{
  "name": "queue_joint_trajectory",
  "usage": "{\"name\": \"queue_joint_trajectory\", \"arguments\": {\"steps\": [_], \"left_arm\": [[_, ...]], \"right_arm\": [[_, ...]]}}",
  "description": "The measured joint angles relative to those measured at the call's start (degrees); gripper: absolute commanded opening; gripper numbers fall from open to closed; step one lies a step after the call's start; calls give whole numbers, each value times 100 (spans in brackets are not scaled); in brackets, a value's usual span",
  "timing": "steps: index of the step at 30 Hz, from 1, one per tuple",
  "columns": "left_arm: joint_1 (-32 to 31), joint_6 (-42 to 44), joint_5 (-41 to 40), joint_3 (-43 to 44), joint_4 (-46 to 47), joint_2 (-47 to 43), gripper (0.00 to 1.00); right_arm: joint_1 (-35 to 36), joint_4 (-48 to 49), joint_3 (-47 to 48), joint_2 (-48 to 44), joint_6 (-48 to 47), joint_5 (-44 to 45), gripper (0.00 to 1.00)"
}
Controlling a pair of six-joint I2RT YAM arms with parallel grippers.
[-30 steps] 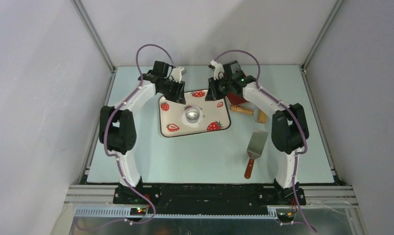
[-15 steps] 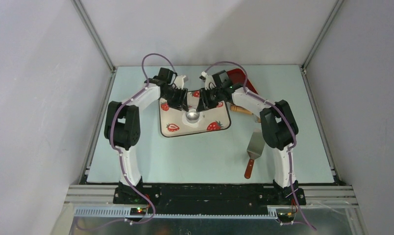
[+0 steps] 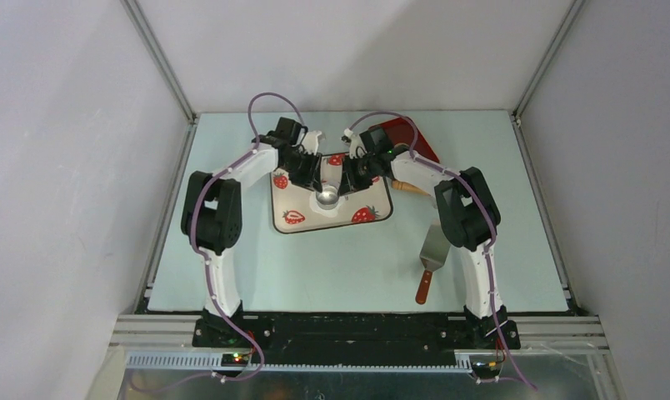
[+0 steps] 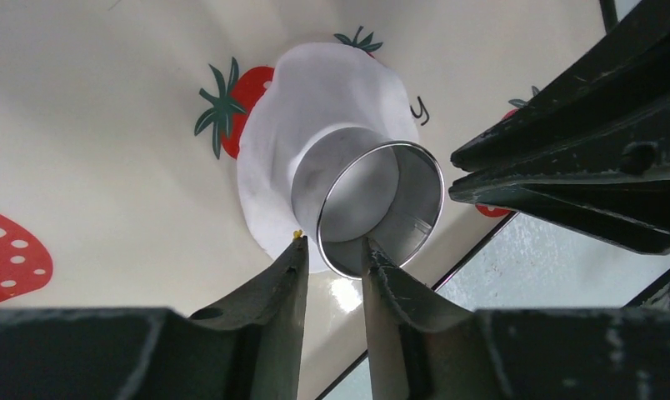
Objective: Roll out the dumpling wrappers from the dough
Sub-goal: Press the dumpling wrapper on the work surface.
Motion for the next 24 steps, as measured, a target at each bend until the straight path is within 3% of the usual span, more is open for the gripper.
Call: {"name": "queue_joint_trajectory", "arguments": {"steps": [9, 15, 24], "left_arm": [[-7, -26, -133, 0, 13, 184, 32], [-9, -46, -160, 0, 17, 190, 19], [-15, -63, -168, 0, 37, 243, 9]], "right_arm": [[17, 0, 0, 24, 15, 42, 17], [61, 4, 0, 111, 31, 85, 16], [70, 55, 17, 133, 98, 105, 15]]}}
